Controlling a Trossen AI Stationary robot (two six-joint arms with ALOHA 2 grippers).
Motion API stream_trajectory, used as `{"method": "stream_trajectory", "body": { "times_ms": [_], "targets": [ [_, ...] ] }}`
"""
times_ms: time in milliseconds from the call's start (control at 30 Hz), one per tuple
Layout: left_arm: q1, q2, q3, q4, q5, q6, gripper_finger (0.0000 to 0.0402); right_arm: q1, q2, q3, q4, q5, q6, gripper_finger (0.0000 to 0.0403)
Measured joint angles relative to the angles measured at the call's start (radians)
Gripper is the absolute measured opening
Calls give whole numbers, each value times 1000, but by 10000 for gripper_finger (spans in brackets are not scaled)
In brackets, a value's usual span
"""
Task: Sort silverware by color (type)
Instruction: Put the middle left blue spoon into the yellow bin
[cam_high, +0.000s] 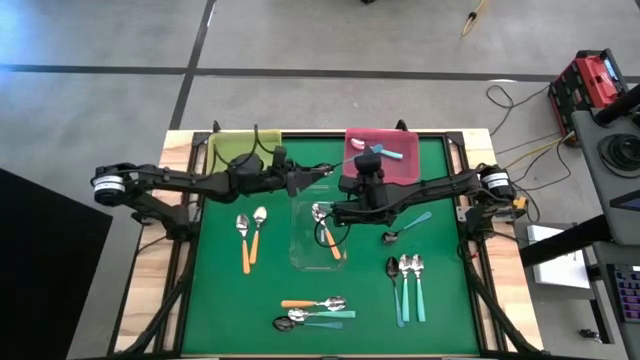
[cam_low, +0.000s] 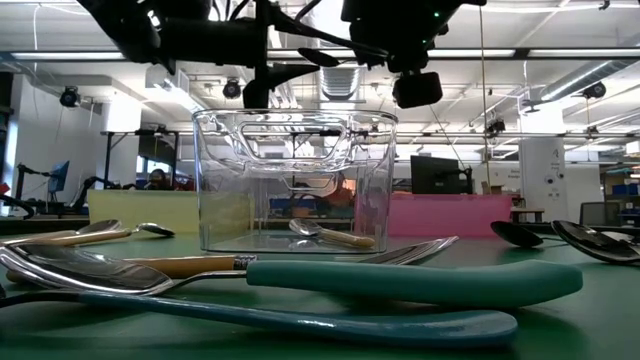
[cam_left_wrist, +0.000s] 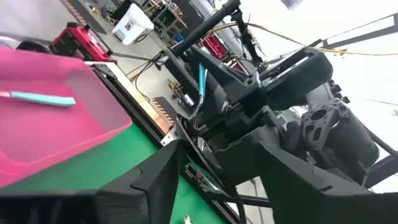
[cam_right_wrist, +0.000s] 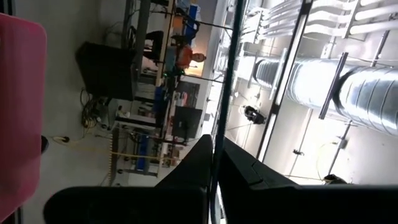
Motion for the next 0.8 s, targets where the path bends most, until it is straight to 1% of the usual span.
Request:
{"method": "stream_trajectory", "body": {
  "times_ms": [133,333,433,533,700,767,800],
  "targets": [
    [0,-3,10,-45,0,-26,146,0,0,0,3,0,-8,9],
    [1,-5,40,-131,-7,-35,63,0,0,0,5,13,-29,9],
    [2,-5,55,-162,-25,-41,33,0,0,0,5,24,-30,11],
    [3,-5,56,-173,-49,-44,19,0,0,0,8,24,-37,12],
    [3,-9,56,-186,-76,-28,12,0,0,0,21,5,-38,26],
    [3,-10,56,-179,-71,-21,10,0,0,0,25,-14,-33,38],
    [0,-10,57,-168,-46,-14,7,0,0,0,31,-24,-36,45]
  ]
}}
